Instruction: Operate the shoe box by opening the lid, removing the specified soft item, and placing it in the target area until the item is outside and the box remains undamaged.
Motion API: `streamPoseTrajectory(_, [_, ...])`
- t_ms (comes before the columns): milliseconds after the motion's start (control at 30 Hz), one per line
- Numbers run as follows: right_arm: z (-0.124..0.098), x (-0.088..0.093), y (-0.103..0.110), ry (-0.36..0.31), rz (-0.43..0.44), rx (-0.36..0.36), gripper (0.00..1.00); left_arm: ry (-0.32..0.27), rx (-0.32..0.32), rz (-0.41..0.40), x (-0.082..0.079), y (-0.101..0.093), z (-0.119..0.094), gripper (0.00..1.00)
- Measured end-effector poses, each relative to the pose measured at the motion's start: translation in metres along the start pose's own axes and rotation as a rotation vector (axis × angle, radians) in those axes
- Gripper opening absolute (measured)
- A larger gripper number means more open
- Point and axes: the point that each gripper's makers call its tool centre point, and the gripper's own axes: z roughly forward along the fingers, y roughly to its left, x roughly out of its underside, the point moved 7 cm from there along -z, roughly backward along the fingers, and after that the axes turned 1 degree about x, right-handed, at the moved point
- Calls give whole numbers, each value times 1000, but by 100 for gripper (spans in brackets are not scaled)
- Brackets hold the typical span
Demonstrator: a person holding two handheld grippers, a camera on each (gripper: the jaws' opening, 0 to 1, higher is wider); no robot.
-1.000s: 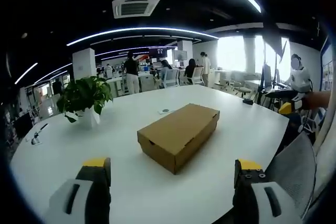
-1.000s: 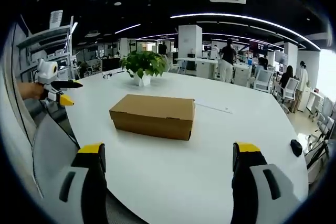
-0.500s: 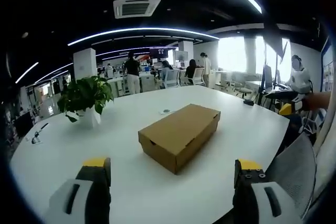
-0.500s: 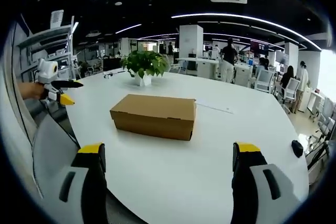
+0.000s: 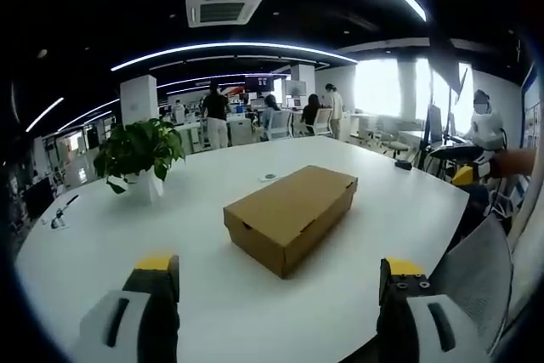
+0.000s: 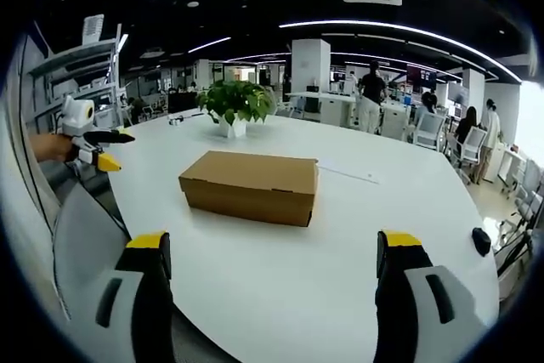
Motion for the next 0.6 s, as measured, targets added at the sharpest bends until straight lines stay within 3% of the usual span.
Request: streamPoseTrajectory(600, [1,-1,-6,2,-6,0,96,14,7,2,-1,-4,2,100])
